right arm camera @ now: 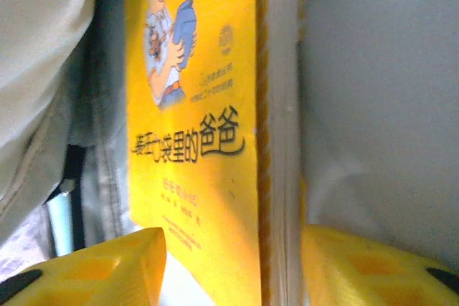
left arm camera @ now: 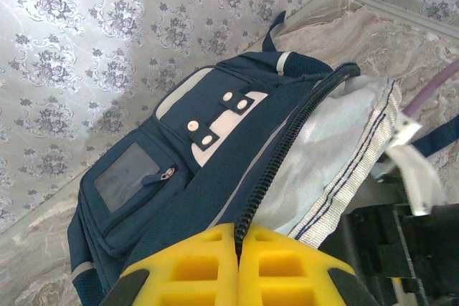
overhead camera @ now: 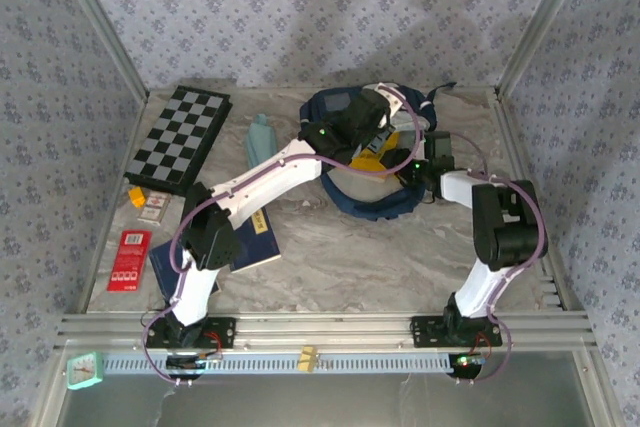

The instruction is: Pack the student bag

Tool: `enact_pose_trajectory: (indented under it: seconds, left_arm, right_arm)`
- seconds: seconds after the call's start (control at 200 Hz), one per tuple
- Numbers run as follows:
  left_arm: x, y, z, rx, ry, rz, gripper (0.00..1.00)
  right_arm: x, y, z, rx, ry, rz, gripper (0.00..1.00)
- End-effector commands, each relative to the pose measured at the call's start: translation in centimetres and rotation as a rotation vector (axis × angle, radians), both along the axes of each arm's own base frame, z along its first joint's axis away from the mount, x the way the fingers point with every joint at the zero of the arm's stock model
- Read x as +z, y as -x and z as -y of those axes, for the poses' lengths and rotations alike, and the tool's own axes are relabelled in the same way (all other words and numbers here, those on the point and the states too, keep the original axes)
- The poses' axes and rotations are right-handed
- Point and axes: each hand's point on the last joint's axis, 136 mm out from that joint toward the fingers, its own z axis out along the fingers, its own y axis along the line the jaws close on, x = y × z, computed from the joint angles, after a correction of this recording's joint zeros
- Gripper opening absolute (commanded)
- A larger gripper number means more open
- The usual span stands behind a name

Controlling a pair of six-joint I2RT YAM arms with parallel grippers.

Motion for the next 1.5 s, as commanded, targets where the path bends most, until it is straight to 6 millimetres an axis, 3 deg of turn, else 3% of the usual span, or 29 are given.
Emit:
enact_pose_trajectory:
  seconds: [0.0, 0.08, 0.185, 0.29, 0.415, 0.57, 0.705, 0.815, 0.84, 0.915, 1.009, 1.204, 1.269, 1.494]
  left_arm:
    - [8.5, 0.2, -2.1, 0.048, 0.158, 0.142, 0.00]
    - [8.3, 0.1, -2.1, 0.044, 0.163, 0.136, 0.00]
    - [8.1, 0.2, -1.9, 0.033, 0.166, 0.126, 0.00]
    - [8.1, 0.2, -2.0, 0.033, 0.166, 0.126, 0.00]
    - [8.1, 0.1, -2.3, 0.042, 0.163, 0.126, 0.00]
    - [8.1, 0.2, -2.9, 0.047, 0.164, 0.119, 0.00]
    - [8.1, 0.1, -3.5, 0.053, 0.167, 0.119, 0.00]
    - [8.5, -0.2, -4.1, 0.070, 0.189, 0.122, 0.00]
    - [7.4, -0.2, -4.2, 0.070, 0.174, 0.106, 0.00]
    - [7.4, -0.3, -4.4, 0.066, 0.184, 0.098, 0.00]
    - [7.1, -0.5, -4.5, 0.068, 0.181, 0.092, 0.00]
    - [5.1, 0.2, -3.8, 0.031, 0.190, 0.019, 0.00]
    - [3.9, 0.6, -3.5, 0.018, 0.196, -0.023, 0.00]
    - [-0.3, 2.6, -3.2, -0.016, 0.215, -0.194, 0.00]
  right_arm:
    - [-0.2, 3.6, 3.1, -0.073, 0.218, -0.064, 0.54]
    - [0.6, 4.7, 2.7, -0.061, 0.259, -0.032, 0.48]
    - [0.9, 5.1, -0.6, 0.044, 0.268, 0.000, 0.35]
    - [-0.5, 4.6, -2.5, 0.078, 0.279, -0.038, 0.16]
    - [-1.8, 3.2, -4.0, 0.090, 0.303, -0.005, 0.05]
    - [-1.6, 0.7, -2.8, 0.022, 0.366, 0.074, 0.00]
    - [-0.3, -1.2, -0.1, -0.091, 0.440, 0.112, 0.00]
    - [0.1, -2.1, 0.9, -0.082, 0.501, 0.121, 0.00]
    - [0.0, -2.1, 1.0, -0.080, 0.508, 0.111, 0.00]
    - [0.2, -1.9, 1.1, -0.069, 0.516, 0.100, 0.00]
    - [0.8, -0.6, 0.1, -0.012, 0.499, 0.128, 0.02]
    - [4.8, 4.1, -0.9, 0.082, 0.464, 0.223, 0.15]
    - [6.3, 5.9, -0.6, 0.097, 0.459, 0.239, 0.21]
    - [8.5, 11.5, 1.2, 0.147, 0.460, 0.150, 0.39]
